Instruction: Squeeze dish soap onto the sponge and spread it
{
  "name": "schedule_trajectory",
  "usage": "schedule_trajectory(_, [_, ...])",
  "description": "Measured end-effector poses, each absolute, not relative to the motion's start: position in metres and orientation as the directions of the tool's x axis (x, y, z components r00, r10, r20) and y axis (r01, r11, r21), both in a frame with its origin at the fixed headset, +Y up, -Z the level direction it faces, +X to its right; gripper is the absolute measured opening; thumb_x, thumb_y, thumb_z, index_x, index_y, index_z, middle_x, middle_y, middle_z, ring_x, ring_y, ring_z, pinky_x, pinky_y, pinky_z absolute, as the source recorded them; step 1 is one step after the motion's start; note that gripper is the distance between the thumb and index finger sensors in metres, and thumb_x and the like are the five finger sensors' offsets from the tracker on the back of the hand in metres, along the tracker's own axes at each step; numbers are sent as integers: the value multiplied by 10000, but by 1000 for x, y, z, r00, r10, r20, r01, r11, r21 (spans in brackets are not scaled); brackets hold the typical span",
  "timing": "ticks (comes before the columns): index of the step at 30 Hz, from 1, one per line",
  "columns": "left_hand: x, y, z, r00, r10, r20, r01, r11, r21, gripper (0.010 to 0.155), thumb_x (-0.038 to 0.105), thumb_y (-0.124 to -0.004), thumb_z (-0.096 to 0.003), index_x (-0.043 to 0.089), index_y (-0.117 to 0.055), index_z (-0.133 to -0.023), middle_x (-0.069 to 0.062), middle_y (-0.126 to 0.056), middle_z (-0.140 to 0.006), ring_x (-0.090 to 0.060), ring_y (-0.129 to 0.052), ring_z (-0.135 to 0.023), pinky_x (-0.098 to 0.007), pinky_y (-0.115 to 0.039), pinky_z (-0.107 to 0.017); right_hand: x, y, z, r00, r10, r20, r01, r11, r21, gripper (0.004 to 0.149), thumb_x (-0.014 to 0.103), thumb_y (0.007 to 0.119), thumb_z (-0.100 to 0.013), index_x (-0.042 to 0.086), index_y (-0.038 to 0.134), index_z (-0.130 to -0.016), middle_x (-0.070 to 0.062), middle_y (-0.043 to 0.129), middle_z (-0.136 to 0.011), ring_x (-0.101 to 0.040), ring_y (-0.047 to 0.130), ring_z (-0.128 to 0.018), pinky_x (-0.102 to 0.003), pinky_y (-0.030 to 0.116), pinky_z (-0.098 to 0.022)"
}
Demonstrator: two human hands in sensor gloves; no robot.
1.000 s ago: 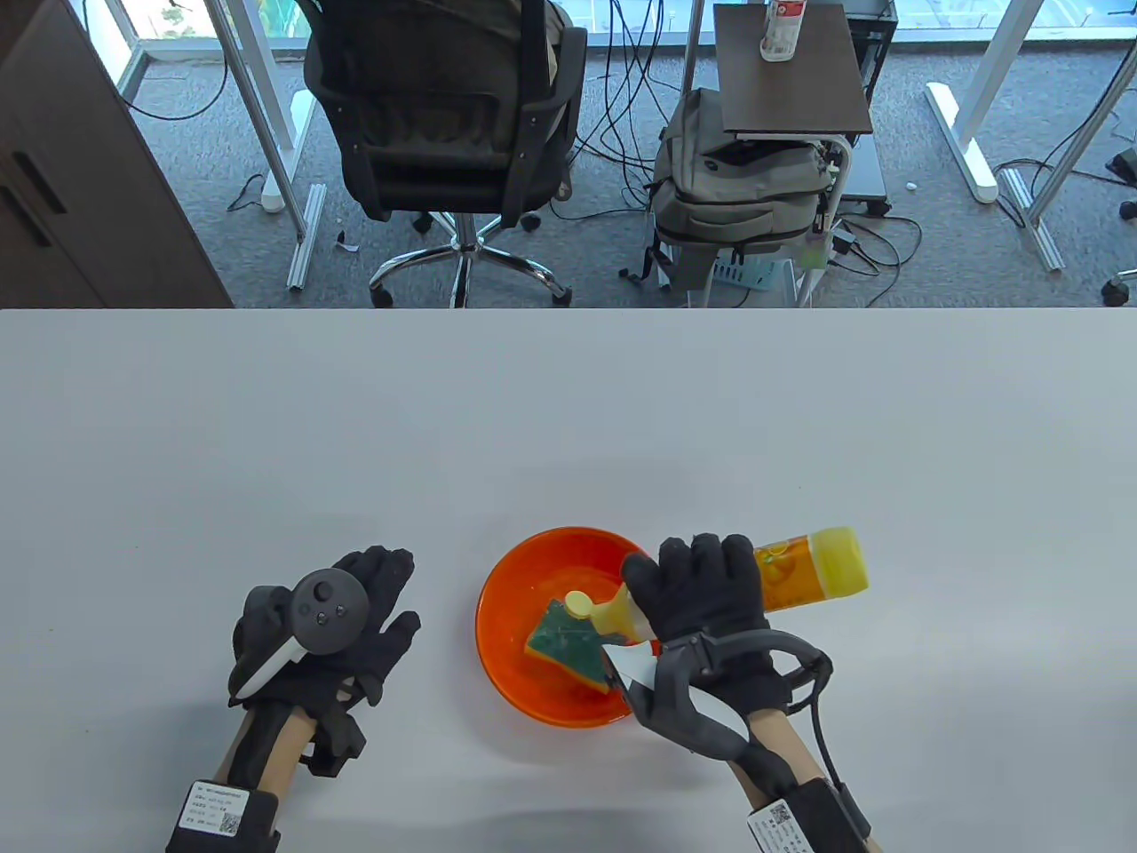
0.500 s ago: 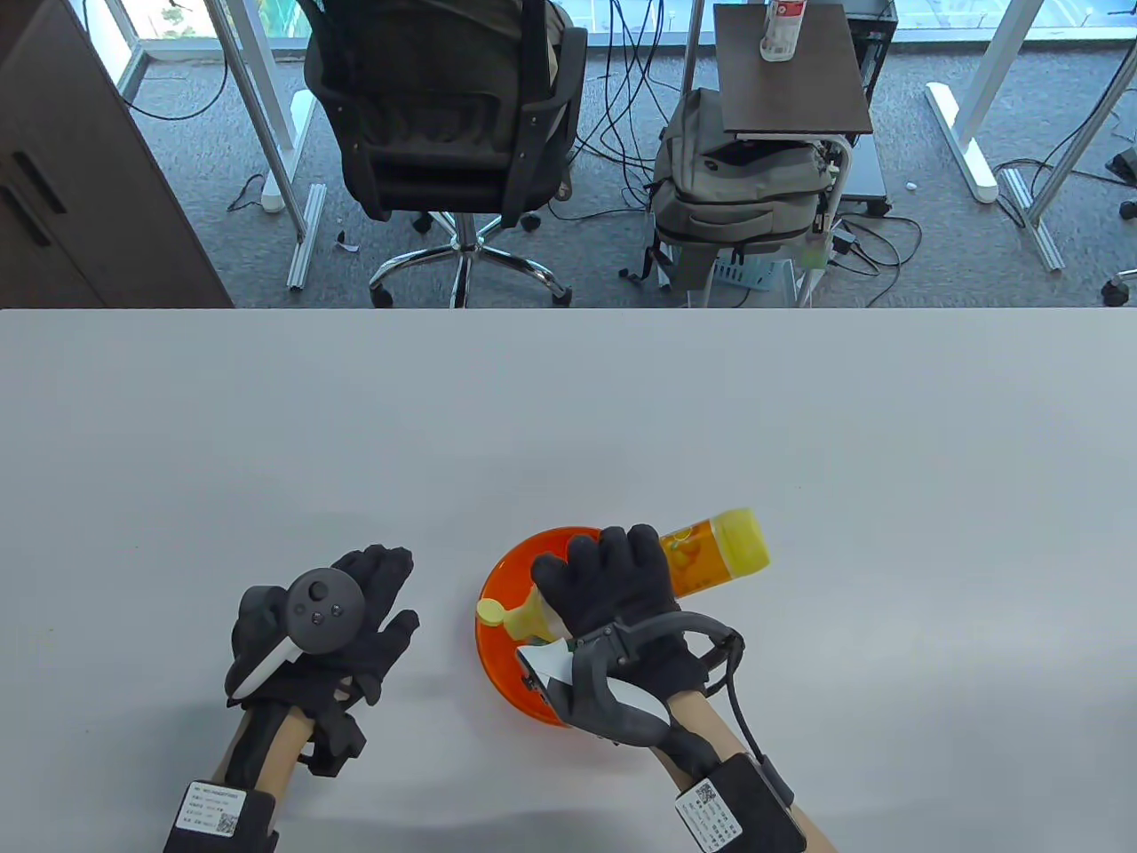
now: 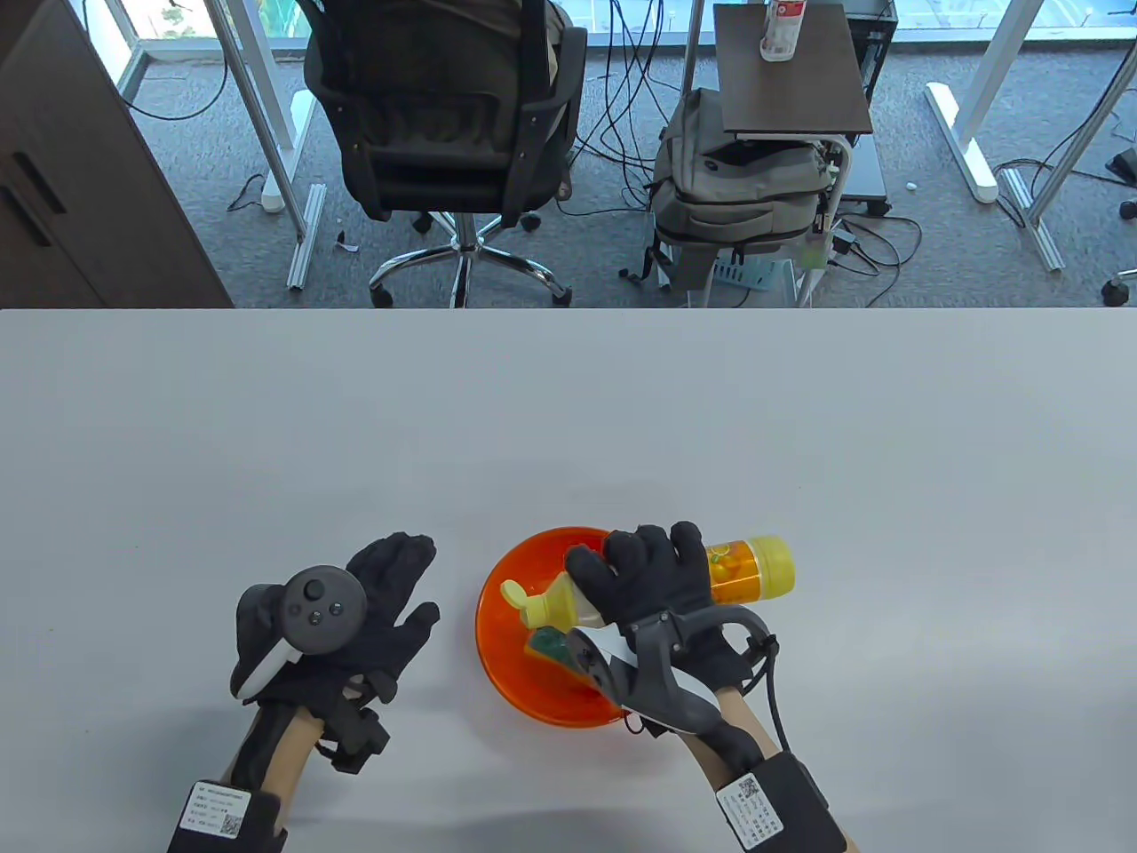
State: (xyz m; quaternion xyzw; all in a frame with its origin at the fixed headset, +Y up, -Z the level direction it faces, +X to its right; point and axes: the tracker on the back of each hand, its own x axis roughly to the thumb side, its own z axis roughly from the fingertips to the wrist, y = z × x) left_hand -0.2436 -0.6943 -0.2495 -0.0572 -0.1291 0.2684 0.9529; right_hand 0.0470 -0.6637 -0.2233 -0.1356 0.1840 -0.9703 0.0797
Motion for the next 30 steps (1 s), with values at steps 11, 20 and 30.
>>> schedule_trajectory(11, [-213,-636,-262,657,663,358,-642,742,-195,708,602,-643,-430,365,-543,-1090,9,-500,-1198,-319,-511,-1167,-639,-469,-823,74,-659,-226,-970,71,232,-158,-910,-382,816,542,991,-233,494,569,-929,120,754,-917,-193,941,-783,-497,680,-739])
schedule_trajectory(20, [-184,-602,-259,565,675,475,-677,708,-201,688,608,-638,-434,390,-578,-1084,23,-510,-1203,-319,-501,-1174,-641,-448,-830,79,-658,-224,-957,184,225,-263,-877,-401,831,578,972,-228,445,562,-940,117,765,-906,-190,956,-760,-489,697,-727])
schedule_trajectory(30, [-166,-601,-254,558,647,519,-653,729,-205,670,605,-640,-437,431,-575,-1081,51,-488,-1214,-311,-475,-1185,-645,-433,-833,74,-658,-221,-959,149,239,-239,-879,-412,823,568,972,-235,450,567,-940,111,767,-909,-200,949,-765,-500,689,-727])
